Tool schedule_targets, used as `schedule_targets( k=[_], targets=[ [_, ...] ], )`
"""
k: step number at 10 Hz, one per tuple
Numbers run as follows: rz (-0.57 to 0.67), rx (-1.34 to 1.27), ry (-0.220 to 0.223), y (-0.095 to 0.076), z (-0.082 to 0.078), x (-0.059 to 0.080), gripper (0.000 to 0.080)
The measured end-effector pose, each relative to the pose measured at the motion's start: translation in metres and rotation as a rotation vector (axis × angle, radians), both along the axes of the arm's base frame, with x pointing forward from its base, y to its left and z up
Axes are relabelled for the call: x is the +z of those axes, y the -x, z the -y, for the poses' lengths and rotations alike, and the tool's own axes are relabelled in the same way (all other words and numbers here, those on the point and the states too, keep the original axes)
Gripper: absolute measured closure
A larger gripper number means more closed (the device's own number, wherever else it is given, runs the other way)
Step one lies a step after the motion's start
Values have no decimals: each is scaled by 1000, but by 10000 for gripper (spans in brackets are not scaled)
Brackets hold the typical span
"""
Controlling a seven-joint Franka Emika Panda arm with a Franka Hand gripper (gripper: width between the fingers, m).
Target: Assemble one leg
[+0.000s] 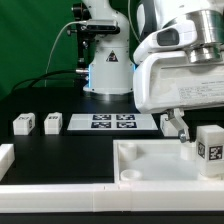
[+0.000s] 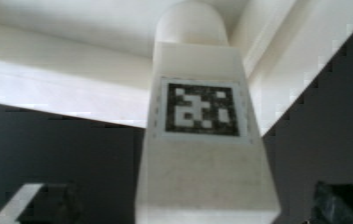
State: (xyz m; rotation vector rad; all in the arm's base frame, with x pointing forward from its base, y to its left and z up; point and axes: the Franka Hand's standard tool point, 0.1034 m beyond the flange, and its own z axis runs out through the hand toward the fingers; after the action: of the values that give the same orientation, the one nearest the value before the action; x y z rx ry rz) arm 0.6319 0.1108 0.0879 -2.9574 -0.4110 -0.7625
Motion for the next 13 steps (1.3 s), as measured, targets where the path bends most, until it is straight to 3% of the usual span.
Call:
schedule_targets(
  k=[1,3,6,7,12,13],
  targets=[
    [-48,4,3,4,-2,-4,150],
    [-304,24,26,11,-9,-4,150],
    [-577,39,57,5,-1,3,150],
    [-570,36,54,-3,0,3,150],
    [-558,35,53,-3,-2,-1,150],
    [-560,35,53,-3,-2,-4,277]
  ],
)
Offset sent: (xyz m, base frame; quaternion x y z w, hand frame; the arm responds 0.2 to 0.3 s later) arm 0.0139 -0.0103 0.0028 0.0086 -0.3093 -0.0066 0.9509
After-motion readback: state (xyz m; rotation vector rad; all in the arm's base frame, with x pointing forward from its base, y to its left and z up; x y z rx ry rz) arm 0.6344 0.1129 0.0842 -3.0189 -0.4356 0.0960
